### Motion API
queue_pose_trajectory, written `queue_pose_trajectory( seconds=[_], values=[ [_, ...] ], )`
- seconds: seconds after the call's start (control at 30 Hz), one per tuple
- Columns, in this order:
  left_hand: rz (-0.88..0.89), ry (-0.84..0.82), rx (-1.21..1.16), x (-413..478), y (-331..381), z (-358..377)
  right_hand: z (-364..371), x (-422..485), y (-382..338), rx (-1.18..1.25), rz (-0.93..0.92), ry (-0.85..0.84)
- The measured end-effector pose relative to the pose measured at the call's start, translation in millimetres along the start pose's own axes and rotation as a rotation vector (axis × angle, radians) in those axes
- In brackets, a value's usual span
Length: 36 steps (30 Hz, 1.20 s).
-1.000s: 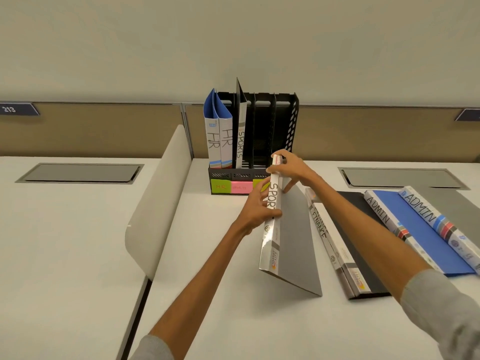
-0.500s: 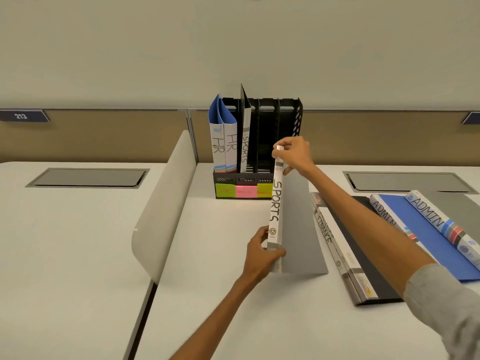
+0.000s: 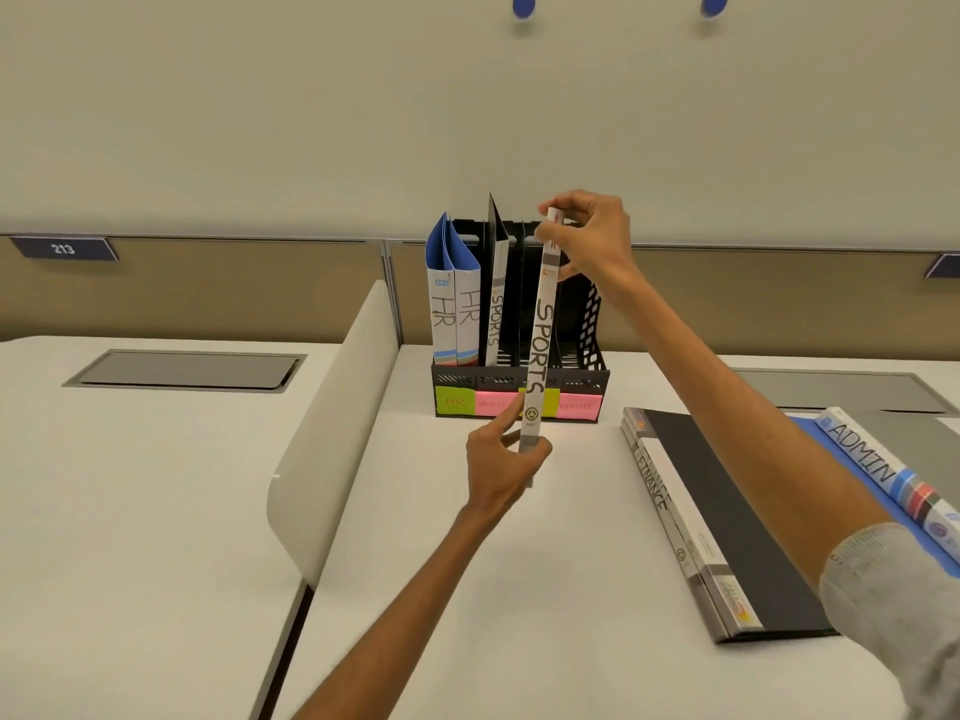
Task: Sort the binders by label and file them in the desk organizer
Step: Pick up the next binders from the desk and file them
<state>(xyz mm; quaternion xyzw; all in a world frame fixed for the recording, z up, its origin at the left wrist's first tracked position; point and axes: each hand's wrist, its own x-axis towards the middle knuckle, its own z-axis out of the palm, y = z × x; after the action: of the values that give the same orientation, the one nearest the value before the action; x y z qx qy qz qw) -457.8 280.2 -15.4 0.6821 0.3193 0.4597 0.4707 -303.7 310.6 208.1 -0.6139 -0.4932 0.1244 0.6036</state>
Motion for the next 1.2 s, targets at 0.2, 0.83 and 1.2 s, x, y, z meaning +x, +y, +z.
queue_pose_trajectory(
  seconds=[0.2, 0.83, 1.2],
  values=[
    [0.078, 0.017, -0.080, 26.0, 12.0, 5.0, 0.2, 9.8, -28.4, 0.061, -0.118, 0.037],
    [-0.097, -0.191, 0.117, 132.0, -33.5, -25.3, 42.4, 57.6, 23.4, 0.064, -0.234, -0.090],
    [-0.176, 0.047, 0.603, 134.3, -67.9, -28.1, 58.8, 83.9, 50.6, -0.057, -0.294, -0.159]
  ],
)
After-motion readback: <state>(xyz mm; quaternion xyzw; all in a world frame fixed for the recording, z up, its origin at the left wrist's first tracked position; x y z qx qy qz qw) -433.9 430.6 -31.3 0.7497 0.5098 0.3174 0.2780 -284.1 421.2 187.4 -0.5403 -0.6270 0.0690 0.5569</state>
